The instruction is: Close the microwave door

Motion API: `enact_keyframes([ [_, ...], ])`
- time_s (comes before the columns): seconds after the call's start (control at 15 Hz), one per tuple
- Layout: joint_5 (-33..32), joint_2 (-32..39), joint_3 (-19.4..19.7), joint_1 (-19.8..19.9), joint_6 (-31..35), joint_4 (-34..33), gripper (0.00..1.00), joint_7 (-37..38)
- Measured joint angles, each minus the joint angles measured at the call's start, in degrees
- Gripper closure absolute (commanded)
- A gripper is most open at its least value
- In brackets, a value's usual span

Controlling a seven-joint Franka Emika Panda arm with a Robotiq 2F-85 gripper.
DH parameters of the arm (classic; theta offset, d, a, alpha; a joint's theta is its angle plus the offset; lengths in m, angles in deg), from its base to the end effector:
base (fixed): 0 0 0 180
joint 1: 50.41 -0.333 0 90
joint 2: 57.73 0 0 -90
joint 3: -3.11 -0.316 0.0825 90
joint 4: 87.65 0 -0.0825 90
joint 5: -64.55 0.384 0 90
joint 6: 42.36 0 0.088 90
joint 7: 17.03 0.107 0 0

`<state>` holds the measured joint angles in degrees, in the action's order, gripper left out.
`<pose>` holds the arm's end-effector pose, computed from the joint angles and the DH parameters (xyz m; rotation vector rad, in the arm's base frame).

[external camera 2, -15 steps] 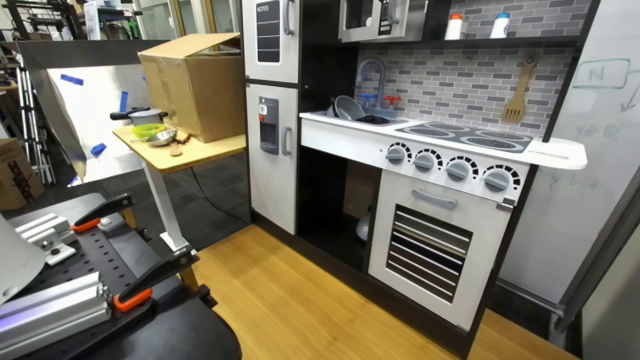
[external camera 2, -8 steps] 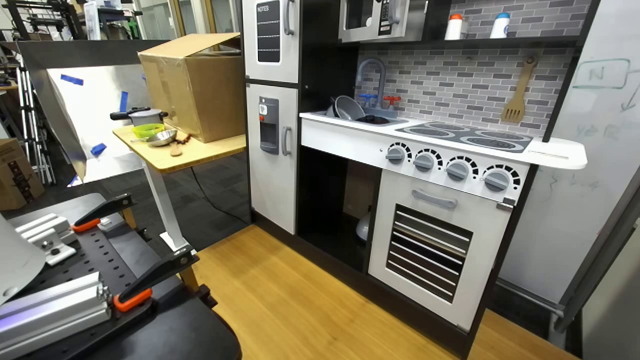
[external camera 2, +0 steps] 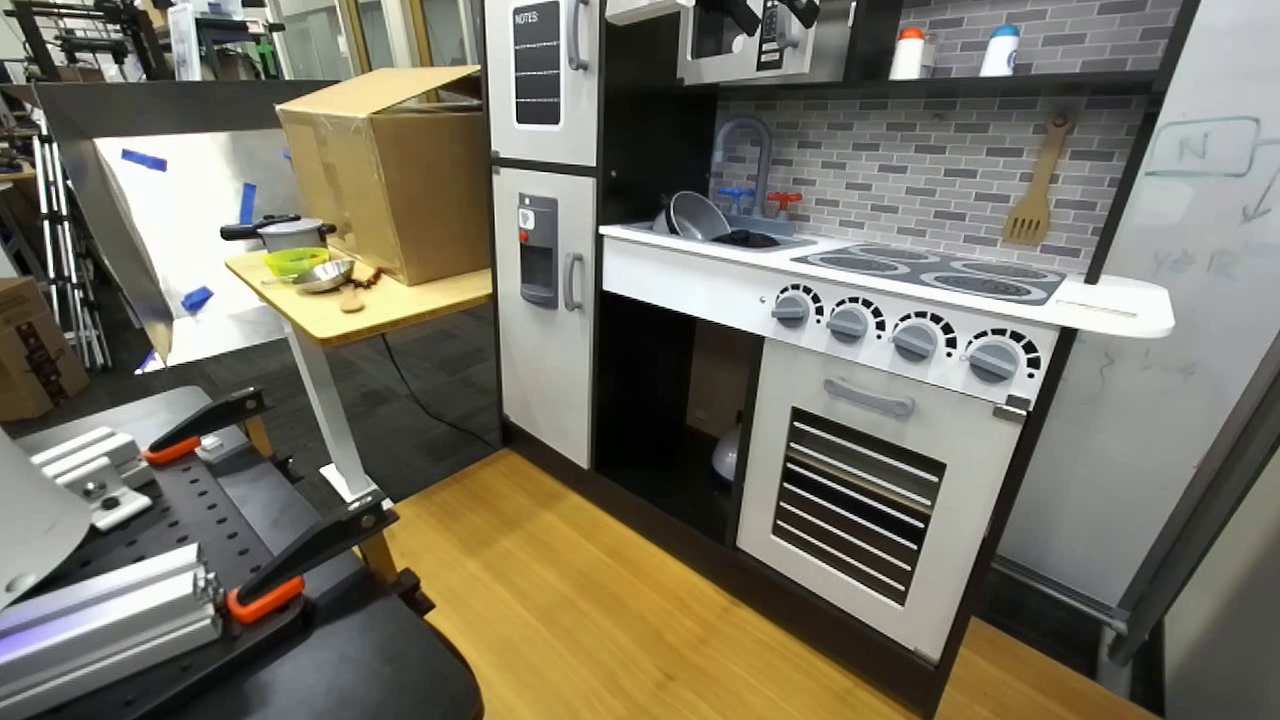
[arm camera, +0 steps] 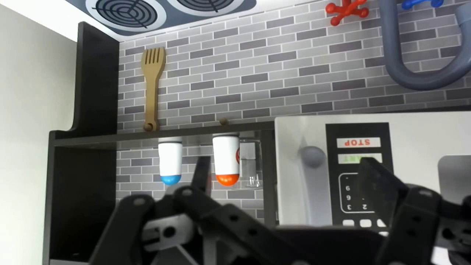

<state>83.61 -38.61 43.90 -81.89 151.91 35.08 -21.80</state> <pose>0.6054 -0.1031 0.4079 2.5449 -0.3869 1.4004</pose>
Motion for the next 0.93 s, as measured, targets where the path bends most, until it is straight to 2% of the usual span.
enact_keyframes([
  [0.27, 0.0, -3.4, 4.2, -4.3, 0.2, 5.0, 0.0, -0.2],
  [0.67, 1.7, -10.4, 13.8, -14.6, 0.2, 12.9, 0.0, -1.5],
  [0.93, 2.0, -11.5, 15.5, -16.6, 0.2, 13.8, 0.0, -1.7],
])
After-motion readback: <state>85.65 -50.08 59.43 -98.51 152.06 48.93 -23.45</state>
